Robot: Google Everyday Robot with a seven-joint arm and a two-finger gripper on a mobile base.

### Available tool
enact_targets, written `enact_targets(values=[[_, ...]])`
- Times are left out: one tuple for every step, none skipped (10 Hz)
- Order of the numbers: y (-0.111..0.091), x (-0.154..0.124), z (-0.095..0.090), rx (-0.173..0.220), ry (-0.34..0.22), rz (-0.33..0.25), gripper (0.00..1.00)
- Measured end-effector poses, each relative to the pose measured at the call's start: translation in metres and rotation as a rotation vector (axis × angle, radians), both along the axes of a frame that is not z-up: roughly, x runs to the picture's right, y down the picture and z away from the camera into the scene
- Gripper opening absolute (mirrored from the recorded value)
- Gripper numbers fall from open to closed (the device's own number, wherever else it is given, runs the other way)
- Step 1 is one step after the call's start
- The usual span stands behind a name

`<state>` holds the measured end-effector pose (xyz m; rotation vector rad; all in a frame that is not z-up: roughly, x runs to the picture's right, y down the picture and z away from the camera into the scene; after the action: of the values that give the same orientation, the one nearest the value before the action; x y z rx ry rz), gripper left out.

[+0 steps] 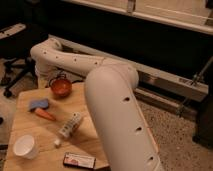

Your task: Place the white sponge in the ceramic bowl

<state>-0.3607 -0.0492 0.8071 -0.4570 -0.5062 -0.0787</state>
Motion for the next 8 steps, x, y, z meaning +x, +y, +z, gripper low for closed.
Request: enact_targets(values=[[0.008,-0.005,0.005,-0.008,-0.020,-0.055,0.65],[0.016,-0.011,0.010,-0.013,-0.037,-0.104,0.65],[0.023,-0.020,0.016,-0.019,-0.048,-0.149,0.65],[0.029,-0.026,0.025,-0.020,-0.050,-0.186,0.65],[0.034,-0.029,0.031,-0.019,-0.047,-0.204,0.65],[0.042,-0.033,0.038,-0.017,-0.037,-0.226,0.65],[0.051,-0.035,0.047,-0.016,-0.022,-0.242,0.65],[0.056,-0.033,0.058,-0.013,0.000,-0.248,0.65]])
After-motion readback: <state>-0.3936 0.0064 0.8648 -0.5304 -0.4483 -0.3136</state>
